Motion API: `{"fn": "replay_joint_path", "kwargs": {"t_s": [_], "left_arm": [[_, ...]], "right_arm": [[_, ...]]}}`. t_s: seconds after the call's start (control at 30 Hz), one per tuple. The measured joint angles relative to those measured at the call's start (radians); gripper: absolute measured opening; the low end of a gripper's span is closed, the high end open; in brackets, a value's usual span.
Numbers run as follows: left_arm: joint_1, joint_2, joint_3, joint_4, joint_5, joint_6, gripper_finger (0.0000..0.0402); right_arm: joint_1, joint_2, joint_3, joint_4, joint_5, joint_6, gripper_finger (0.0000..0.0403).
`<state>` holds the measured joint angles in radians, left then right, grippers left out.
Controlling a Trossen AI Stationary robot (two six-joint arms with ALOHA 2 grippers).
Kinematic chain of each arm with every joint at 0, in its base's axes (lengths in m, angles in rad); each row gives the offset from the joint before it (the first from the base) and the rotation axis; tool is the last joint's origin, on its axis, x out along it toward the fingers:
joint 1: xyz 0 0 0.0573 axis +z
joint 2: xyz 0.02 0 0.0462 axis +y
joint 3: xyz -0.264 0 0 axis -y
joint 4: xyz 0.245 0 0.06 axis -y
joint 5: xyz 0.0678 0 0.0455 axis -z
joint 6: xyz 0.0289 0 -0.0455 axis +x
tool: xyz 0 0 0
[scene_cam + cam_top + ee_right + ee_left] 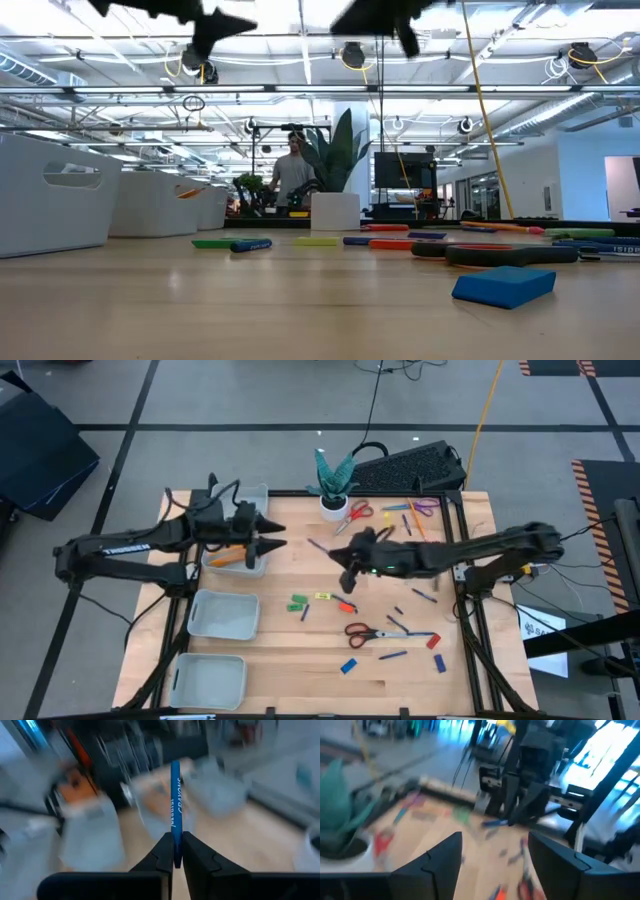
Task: Sort crayons/erasers/pens/pencils in bins
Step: Put the blue crayon into the top gray bin
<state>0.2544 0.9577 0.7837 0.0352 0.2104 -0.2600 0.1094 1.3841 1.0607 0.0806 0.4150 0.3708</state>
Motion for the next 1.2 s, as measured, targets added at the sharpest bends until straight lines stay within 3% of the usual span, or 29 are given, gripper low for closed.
{"fn": "replay_joint_path", "kwargs": {"t_s": [0.13, 0.27, 0.33, 0.57, 0.73, 0.9, 1.1, 1.2], "left_arm": [[-0.011, 0.052, 0.000, 0.272, 0.015, -0.003, 0.0261], [-0.015, 0.155, 0.011, 0.589, 0.099, -0.063, 0.0280], [-0.018, 0.217, 0.038, 0.671, 0.134, -0.112, 0.0281], [-0.034, 0.383, 0.214, 0.694, 0.191, -0.118, 0.0246], [-0.028, 0.409, 0.266, 0.695, 0.218, -0.133, 0.0205], [-0.026, 0.409, 0.267, 0.687, 0.219, -0.133, 0.0140], [-0.025, 0.409, 0.267, 0.670, 0.215, -0.134, 0.0030], [-0.025, 0.409, 0.267, 0.654, 0.215, -0.133, 0.0019]], "right_arm": [[0.038, -0.057, -0.010, 0.223, 0.054, -0.114, 0.0019], [0.047, -0.057, -0.010, 0.431, 0.057, -0.231, 0.0019], [0.042, -0.048, -0.010, 0.501, 0.056, -0.257, 0.0019], [0.022, -0.006, -0.011, 0.597, 0.030, -0.279, 0.0020], [0.020, 0.000, -0.011, 0.615, 0.034, -0.279, 0.0020], [0.021, 0.000, -0.011, 0.649, 0.034, -0.286, 0.0020], [0.022, 0.000, -0.011, 0.644, 0.030, -0.289, 0.0024], [0.022, 0.000, -0.011, 0.640, 0.030, -0.307, 0.0043]]}}
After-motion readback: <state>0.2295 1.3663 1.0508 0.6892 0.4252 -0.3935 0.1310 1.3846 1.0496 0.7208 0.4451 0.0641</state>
